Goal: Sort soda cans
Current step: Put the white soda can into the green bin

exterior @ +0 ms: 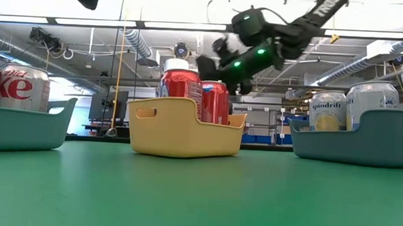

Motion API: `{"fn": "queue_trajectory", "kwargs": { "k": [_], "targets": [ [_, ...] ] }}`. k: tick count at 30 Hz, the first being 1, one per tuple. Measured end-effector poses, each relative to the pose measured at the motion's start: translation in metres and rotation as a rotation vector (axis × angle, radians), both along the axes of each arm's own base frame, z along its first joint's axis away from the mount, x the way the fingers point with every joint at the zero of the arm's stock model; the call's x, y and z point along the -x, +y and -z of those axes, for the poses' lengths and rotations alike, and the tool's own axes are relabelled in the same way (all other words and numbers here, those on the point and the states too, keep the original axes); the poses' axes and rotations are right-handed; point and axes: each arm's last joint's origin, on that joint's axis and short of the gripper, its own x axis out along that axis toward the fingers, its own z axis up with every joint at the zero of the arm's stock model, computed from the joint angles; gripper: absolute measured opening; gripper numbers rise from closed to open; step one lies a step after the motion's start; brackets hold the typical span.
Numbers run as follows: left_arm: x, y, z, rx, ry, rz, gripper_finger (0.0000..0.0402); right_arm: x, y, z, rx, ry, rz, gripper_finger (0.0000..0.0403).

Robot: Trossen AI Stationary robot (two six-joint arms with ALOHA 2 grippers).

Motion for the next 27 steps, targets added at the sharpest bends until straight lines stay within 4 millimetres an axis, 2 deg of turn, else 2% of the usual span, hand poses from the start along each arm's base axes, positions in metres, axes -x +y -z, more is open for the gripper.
{"fn": "queue_trajectory", "kwargs": {
  "k": [7,13,20,27],
  "targets": [
    [0.023,0.011,0.009,-0.002,-0.074,0.003,0.0003,-0.027,-0.042,0.001,-0.058,0.176,0.084,0.0390],
    [0.034,0.015,0.014,-0.016,-0.095,0.008,0.0003,-0.044,-0.067,0.001,-0.100,0.204,0.104,0.0398],
    [0.040,0.018,0.016,-0.027,-0.073,0.007,0.0003,-0.041,-0.087,0.007,-0.239,0.194,0.083,0.0374],
    [0.042,0.019,0.016,-0.028,-0.072,0.006,0.0004,-0.041,-0.088,0.011,-0.287,0.192,0.008,0.0312]
  ]
}}
